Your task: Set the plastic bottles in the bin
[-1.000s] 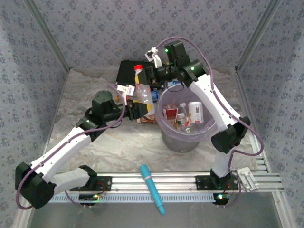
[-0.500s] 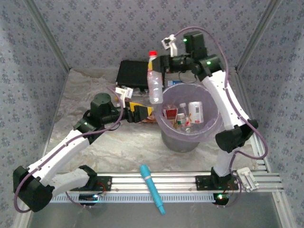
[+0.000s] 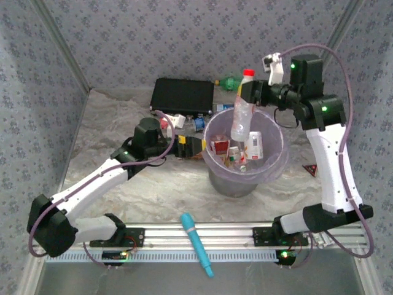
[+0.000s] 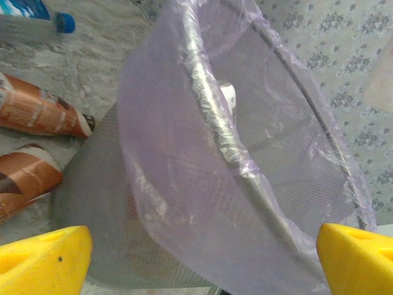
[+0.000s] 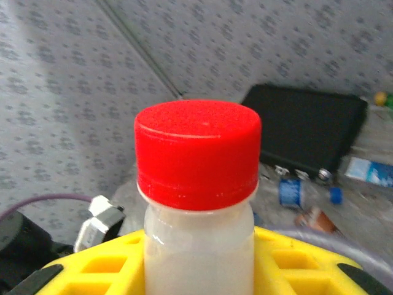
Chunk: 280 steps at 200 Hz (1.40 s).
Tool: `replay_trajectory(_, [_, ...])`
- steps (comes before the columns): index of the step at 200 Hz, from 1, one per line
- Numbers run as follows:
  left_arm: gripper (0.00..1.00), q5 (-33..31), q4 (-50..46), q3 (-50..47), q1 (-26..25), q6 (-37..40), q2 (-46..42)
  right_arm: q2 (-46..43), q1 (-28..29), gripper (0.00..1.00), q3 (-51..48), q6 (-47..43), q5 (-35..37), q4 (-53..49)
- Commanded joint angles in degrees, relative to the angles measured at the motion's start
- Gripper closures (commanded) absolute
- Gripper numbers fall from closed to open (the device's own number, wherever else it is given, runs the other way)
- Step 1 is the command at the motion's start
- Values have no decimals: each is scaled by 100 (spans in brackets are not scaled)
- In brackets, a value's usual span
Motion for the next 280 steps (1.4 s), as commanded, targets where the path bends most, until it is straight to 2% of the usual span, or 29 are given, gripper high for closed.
replay_trajectory(1, [6,75,76,315,-70,108,172,-84,80,63,-647,-228,559,-231])
replay_trajectory(101, [6,15,89,346,-148,-27,576,-470,813,63,-2901,-42,951,-4])
replay_trajectory(171, [6,-18,129,280,-150,-72,620,-750,1068,63,-4156,297,1032,785])
replay_trajectory(190, [6,-23,133,264,-155,-88,620,-781,1146,58,-4254,325,1069,848])
replay_trajectory(223, [6,-45,138,245,-161,-85,611,-890,1169,41,-4108,254,1134,624])
replay_trajectory(247, [6,-49,129,251,-155,-79,620,-974,1135,30,-3583,133,1259,272])
replay_trajectory(280, [6,-66,60,280,-162,-37,603,-1073,984,27,-3113,66,1377,-228])
